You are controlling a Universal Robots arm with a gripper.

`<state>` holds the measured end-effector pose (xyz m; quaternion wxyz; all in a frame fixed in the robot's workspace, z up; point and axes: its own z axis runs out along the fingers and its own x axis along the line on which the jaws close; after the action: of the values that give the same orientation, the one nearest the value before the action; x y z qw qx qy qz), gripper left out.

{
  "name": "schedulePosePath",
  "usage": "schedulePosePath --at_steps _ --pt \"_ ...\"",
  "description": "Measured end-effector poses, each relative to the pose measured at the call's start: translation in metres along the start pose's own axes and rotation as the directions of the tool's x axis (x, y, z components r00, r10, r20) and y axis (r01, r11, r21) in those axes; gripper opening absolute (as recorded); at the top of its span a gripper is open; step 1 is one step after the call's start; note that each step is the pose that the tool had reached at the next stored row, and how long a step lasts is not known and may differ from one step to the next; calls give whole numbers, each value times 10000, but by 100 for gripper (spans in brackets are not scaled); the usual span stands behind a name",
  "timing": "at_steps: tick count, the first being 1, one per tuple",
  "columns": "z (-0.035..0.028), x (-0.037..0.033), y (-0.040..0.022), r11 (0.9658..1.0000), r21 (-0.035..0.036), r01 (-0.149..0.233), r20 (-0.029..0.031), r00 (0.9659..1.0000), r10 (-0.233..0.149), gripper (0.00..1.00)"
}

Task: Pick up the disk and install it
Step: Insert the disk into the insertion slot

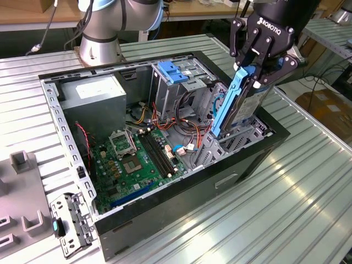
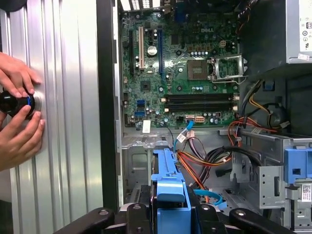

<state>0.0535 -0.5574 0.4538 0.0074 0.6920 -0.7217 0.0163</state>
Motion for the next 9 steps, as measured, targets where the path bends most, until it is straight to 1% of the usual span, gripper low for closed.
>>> schedulePosePath --at_steps 2,9 --pt "14 0 0 10000 3 83 1 10000 -83 37" --pt "42 -14 1 10000 3 86 2 10000 -86 37"
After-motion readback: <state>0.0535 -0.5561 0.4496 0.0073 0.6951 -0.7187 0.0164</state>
